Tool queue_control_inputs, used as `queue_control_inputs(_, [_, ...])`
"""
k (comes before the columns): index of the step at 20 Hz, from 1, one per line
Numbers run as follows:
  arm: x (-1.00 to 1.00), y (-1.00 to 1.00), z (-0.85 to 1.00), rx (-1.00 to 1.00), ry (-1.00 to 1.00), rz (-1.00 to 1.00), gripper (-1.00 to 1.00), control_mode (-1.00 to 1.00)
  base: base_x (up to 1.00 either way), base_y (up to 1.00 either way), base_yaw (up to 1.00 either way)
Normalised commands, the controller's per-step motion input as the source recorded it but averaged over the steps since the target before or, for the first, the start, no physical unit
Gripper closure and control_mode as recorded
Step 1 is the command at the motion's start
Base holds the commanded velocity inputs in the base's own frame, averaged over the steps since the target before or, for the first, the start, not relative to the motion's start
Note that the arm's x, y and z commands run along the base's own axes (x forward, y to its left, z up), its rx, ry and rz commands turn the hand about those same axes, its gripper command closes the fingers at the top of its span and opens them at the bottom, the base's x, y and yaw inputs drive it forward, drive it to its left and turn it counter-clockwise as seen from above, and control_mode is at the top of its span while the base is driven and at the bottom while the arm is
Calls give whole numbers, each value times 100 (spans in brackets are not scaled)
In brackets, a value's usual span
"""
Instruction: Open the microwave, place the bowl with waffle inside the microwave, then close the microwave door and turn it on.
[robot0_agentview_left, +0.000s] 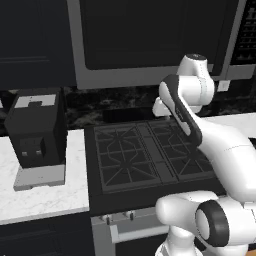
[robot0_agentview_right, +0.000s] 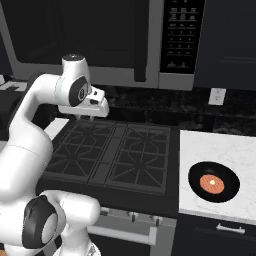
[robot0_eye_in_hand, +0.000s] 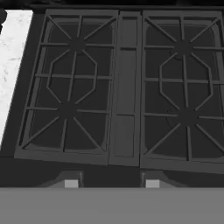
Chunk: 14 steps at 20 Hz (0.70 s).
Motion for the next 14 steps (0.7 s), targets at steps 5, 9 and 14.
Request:
queue_control_inputs(5, [-25, -55, 5, 7, -14, -9, -100, -100, 0, 0, 0])
queue_control_inputs(9, [-20, -100, 32, 25, -41, -13, -100, -100, 0, 0, 0])
queue_control_inputs(14, [8, -91, 9, 7, -21, -9, -100, -100, 0, 0, 0])
